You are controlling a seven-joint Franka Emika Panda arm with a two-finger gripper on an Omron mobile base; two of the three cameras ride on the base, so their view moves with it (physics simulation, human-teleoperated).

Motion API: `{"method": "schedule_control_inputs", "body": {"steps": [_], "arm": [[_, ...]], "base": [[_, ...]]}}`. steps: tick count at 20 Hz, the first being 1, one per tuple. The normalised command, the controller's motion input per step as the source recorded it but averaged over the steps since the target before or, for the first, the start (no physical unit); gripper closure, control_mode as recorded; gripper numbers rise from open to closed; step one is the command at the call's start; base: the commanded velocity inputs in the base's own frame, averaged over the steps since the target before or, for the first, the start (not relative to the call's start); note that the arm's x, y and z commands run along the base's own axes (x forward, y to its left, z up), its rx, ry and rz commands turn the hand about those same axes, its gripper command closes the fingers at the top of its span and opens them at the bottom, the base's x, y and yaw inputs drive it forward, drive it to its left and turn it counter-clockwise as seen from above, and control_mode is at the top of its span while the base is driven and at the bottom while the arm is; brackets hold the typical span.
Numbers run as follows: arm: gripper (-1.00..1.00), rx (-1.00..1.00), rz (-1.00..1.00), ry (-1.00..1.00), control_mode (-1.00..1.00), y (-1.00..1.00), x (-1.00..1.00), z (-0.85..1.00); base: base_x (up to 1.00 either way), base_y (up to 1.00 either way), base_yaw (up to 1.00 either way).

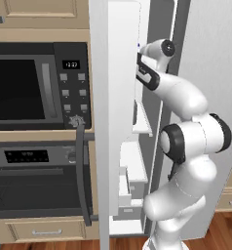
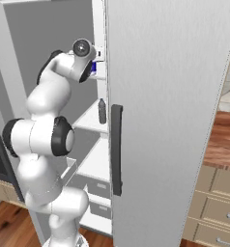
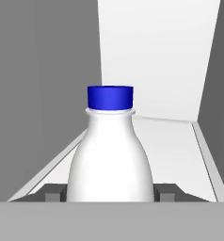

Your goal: Take the bottled waters from the counter and place them in the freezer to freeze. Close the freezer door after placing the bottles.

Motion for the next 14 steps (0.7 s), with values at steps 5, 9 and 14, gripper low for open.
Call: {"method": "schedule_control_inputs", "body": {"steps": [5, 9, 14], "arm": [[1.0, 0.0, -0.01, 0.0, -1.0, -0.06, 0.63, 0.05], [1.0, 0.0, 0.0, -0.01, -1.0, 0.0, 0.63, 0.0], [1.0, 0.0, 0.0, -0.05, -1.0, -0.01, 0.48, -0.01]], "base": [[0.0, 0.0, 0.0], [0.0, 0.0, 0.0], [0.0, 0.0, 0.0]]}}
